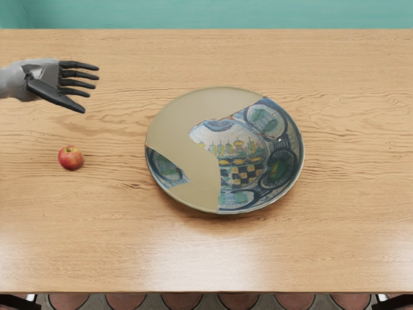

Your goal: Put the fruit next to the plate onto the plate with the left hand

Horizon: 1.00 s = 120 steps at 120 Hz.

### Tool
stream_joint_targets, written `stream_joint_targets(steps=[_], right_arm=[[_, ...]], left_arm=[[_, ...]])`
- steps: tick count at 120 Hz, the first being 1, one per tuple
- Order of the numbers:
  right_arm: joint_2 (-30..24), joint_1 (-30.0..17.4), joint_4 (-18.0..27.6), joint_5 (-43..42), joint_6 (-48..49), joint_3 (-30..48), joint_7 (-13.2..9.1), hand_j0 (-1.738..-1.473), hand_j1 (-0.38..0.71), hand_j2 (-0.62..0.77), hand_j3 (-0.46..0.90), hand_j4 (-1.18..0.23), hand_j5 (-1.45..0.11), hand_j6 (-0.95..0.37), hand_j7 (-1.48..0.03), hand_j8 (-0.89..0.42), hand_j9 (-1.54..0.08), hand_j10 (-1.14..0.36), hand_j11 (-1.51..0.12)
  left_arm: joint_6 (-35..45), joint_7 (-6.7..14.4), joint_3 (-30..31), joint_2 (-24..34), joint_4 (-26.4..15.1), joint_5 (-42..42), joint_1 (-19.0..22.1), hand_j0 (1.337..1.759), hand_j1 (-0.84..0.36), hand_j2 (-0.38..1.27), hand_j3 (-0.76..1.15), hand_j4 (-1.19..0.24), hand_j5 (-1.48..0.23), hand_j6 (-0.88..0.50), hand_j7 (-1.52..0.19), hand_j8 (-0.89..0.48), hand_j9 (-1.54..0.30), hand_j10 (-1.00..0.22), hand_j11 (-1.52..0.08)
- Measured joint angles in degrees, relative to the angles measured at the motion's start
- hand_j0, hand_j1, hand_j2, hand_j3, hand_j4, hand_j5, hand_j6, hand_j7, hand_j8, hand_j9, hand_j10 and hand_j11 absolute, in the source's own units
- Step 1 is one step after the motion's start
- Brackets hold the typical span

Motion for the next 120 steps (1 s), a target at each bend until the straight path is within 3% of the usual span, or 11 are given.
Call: stream_joint_targets(steps=[16, 36, 48, 59, 76, 92, 97, 107, 120], right_arm=[[0.0, -0.01, -0.05, -0.01, 0.0, 0.0, 0.0, -1.658, -0.31, -0.01, 0.0, -0.04, -0.05, -0.04, -0.05, -0.04, -0.05, -0.04, -0.05], [0.0, 0.0, -0.09, -0.01, 0.0, 0.0, 0.01, -1.658, -0.31, -0.01, 0.0, -0.04, -0.05, -0.04, -0.05, -0.04, -0.05, -0.04, -0.05], [0.0, 0.0, -0.12, 0.0, 0.0, 0.0, 0.01, -1.658, -0.31, -0.01, 0.0, -0.04, -0.05, -0.04, -0.05, -0.04, -0.05, -0.04, -0.05], [0.0, 0.0, -0.16, 0.0, 0.0, 0.0, 0.01, -1.658, -0.31, -0.01, 0.0, -0.04, -0.05, -0.04, -0.05, -0.04, -0.05, -0.04, -0.05], [0.0, 0.01, -0.18, 0.0, 0.0, 0.0, 0.01, -1.658, -0.31, -0.01, 0.0, -0.04, -0.05, -0.04, -0.05, -0.04, -0.05, -0.04, -0.05], [0.0, 0.01, -0.22, 0.0, 0.0, 0.02, 0.01, -1.658, -0.31, -0.01, 0.0, -0.04, -0.05, -0.04, -0.05, -0.04, -0.05, -0.04, -0.05], [0.0, 0.01, -0.24, 0.0, 0.0, 0.04, 0.01, -1.658, -0.31, -0.01, 0.0, -0.04, -0.05, -0.04, -0.05, -0.04, -0.05, -0.04, -0.05], [0.0, 0.01, -0.26, 0.0, 0.0, 0.05, 0.01, -1.658, -0.31, -0.01, 0.0, -0.04, -0.05, -0.04, -0.05, -0.04, -0.05, -0.04, -0.05], [0.0, 0.01, -0.28, 0.0, 0.0, 0.06, 0.01, -1.658, -0.31, -0.01, 0.0, -0.04, -0.05, -0.04, -0.05, -0.04, -0.05, -0.04, -0.05]], left_arm=[[0.0, 0.08, 0.01, 0.01, -0.18, 0.45, 0.74, 1.658, 0.06, 0.05, 0.0, -0.25, -0.32, -0.25, -0.32, -0.25, -0.32, -0.25, -0.32], [0.0, 0.1, -0.17, 0.63, -1.09, 8.16, 0.66, 1.658, 0.06, 0.05, 0.0, -0.25, -0.32, -0.25, -0.32, -0.25, -0.32, -0.25, -0.32], [0.51, 0.21, -0.22, 3.47, -7.17, 17.09, 0.64, 1.658, 0.06, 0.05, 0.0, -0.25, -0.32, -0.25, -0.32, -0.25, -0.32, -0.25, -0.32], [5.6, 1.59, -0.15, 5.67, -13.66, 23.16, 0.7, 1.658, 0.06, 0.05, 0.0, -0.25, -0.32, -0.25, -0.32, -0.25, -0.32, -0.25, -0.32], [16.78, 9.24, 0.04, 6.33, -21.03, 31.22, 1.35, 1.658, 0.06, 0.05, 0.0, -0.25, -0.32, -0.25, -0.32, -0.25, -0.32, -0.25, -0.32], [28.26, 21.23, 0.36, 7.12, -27.91, 36.4, 2.24, 1.658, 0.06, 0.05, 0.0, -0.25, -0.32, -0.25, -0.32, -0.25, -0.32, -0.25, -0.32], [30.47, 24.07, 0.4, 7.13, -29.37, 37.08, 2.25, 1.658, 0.06, 0.05, 0.0, -0.25, -0.32, -0.25, -0.32, -0.25, -0.32, -0.25, -0.32], [34.5, 27.25, 0.5, 7.13, -32.32, 37.85, 2.2, 1.658, 0.06, 0.05, 0.0, -0.25, -0.32, -0.25, -0.32, -0.25, -0.32, -0.25, -0.32], [39.28, 28.92, 1.03, 6.96, -35.05, 39.31, 2.31, 1.658, 0.06, 0.05, 0.0, -0.25, -0.32, -0.25, -0.32, -0.25, -0.32, -0.25, -0.32]])
